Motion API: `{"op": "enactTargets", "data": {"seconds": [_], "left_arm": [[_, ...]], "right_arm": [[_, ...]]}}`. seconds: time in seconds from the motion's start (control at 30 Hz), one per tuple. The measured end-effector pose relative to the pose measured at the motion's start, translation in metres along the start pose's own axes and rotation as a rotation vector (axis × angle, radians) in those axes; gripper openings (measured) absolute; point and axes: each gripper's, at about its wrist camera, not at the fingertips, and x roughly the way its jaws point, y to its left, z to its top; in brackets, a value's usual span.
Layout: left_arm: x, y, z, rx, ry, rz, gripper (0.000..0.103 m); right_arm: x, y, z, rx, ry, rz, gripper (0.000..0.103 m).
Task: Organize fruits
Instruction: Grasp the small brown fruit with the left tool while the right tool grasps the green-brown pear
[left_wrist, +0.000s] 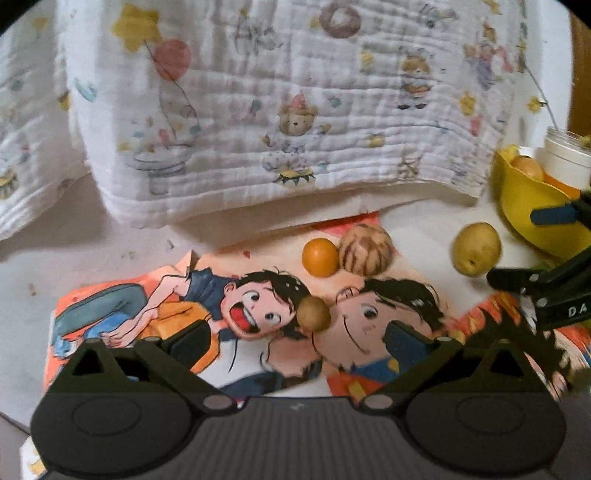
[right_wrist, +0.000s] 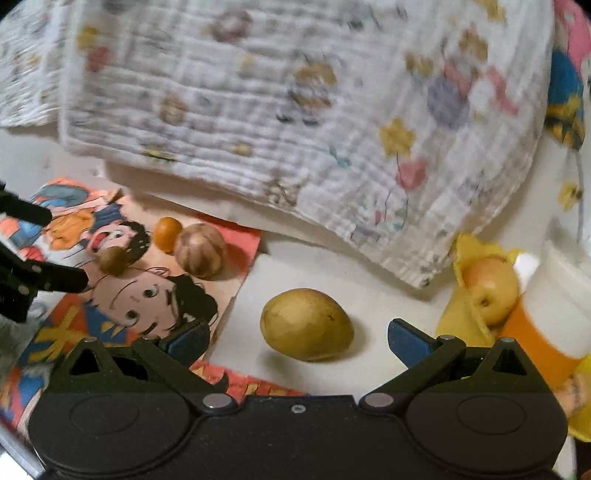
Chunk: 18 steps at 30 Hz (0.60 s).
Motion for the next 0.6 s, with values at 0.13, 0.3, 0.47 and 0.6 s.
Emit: {"op": "enactTargets", "data": {"seconds": [0.13,0.3,0.47,0.6], "left_arm": [[0.017,0.0,0.002,-0.024,0.007,-0.025,0.102],[0.025,-0.005,0.001,-0.009,0.0,-0.04,0.102],[0.029,-0.009,0.001,0.01,-0.001,-0.046,0.102],[0.031,-0.008,0.002,0.006,0.001,-0.043,0.1]], "right_arm": [[0.019,0.005,-0.002,0.002,0.025,-0.013,0.102],[0.027,0.006,-0.004,0.012,0.017,-0.001,0.102],[0.031,0.004,-0.003,0.017,0.02,0.002,0.102],[0.035,0.004,-0.004,0.023,0.021,0.003,0.102]]}}
